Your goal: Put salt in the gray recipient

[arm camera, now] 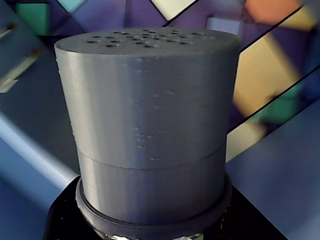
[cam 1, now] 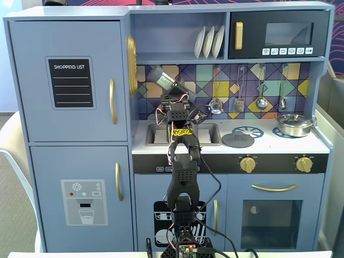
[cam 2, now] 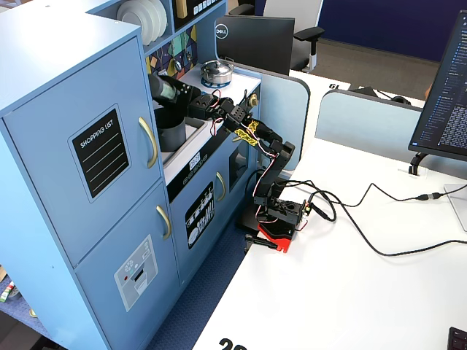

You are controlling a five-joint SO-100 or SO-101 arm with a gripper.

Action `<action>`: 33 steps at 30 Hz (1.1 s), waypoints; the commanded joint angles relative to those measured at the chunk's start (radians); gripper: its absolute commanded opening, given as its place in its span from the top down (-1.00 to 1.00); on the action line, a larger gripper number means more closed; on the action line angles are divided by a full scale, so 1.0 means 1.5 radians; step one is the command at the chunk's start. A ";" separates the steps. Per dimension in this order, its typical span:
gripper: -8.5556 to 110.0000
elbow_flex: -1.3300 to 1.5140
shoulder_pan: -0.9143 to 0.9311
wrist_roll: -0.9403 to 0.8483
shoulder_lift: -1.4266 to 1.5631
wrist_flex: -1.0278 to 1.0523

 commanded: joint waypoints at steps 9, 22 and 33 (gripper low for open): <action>0.86 -0.191 -0.011 0.121 -0.078 0.276; 0.86 -0.057 -0.052 0.061 -0.017 -0.009; 0.86 -0.107 -0.011 0.112 -0.063 0.138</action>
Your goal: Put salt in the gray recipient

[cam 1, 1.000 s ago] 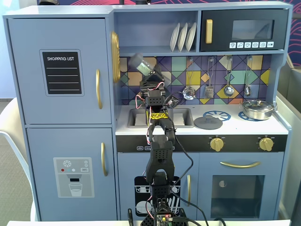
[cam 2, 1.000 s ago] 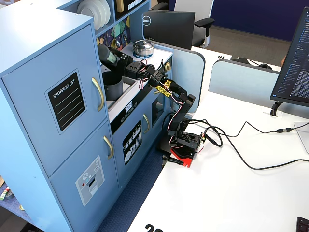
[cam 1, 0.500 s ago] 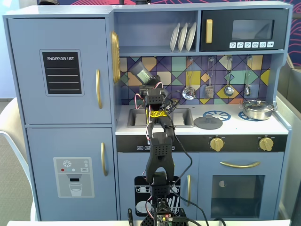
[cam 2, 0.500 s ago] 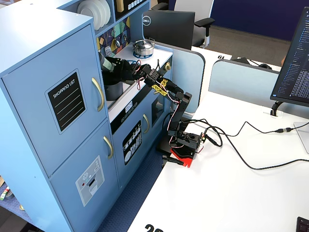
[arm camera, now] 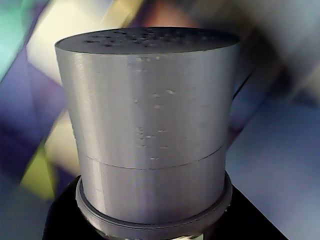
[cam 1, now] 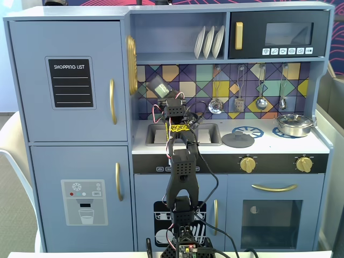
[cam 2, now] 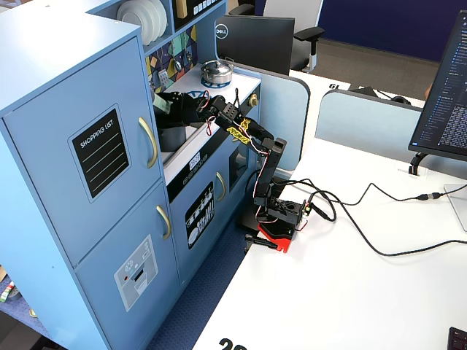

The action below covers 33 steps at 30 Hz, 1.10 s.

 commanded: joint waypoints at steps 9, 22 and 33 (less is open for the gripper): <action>0.86 0.074 0.000 -0.037 0.064 -0.287; 0.86 0.134 -0.003 -0.072 0.077 -0.417; 0.86 0.019 0.126 -0.432 0.060 -0.193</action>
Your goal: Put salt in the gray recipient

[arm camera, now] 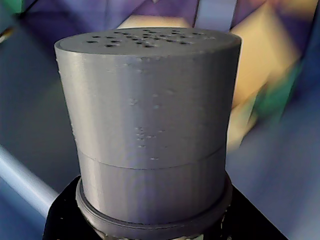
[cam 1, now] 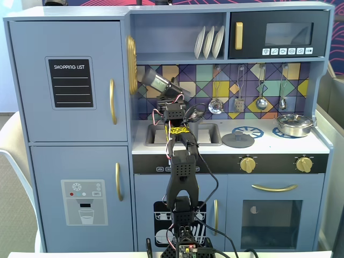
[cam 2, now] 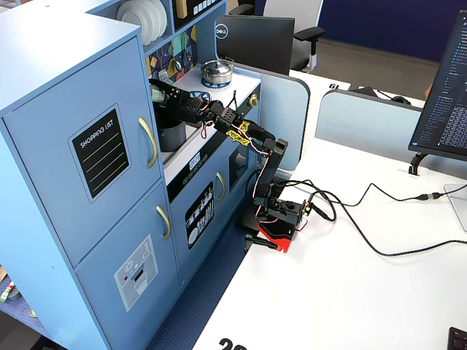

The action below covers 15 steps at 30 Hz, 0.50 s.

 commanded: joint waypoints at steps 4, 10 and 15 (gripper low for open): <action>0.86 -0.095 0.255 -0.406 0.021 0.069; 0.85 -0.179 0.476 -0.923 -0.060 -0.131; 0.85 -0.316 0.531 -1.280 -0.169 -0.215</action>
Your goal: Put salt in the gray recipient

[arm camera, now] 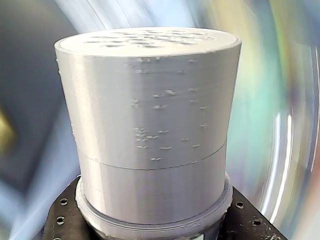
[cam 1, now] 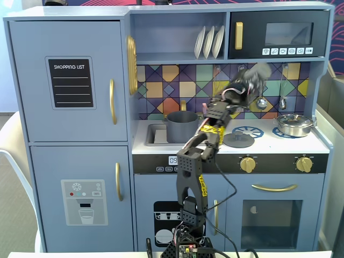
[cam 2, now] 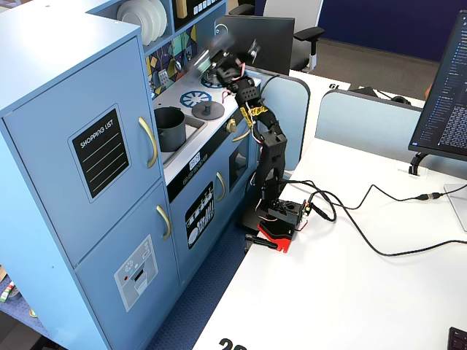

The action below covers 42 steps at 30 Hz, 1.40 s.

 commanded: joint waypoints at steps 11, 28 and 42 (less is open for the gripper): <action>0.85 -0.033 0.098 -0.565 -0.064 0.029; 0.85 0.148 0.096 -0.492 -0.045 -0.089; 0.85 0.249 0.106 -0.453 0.014 -0.130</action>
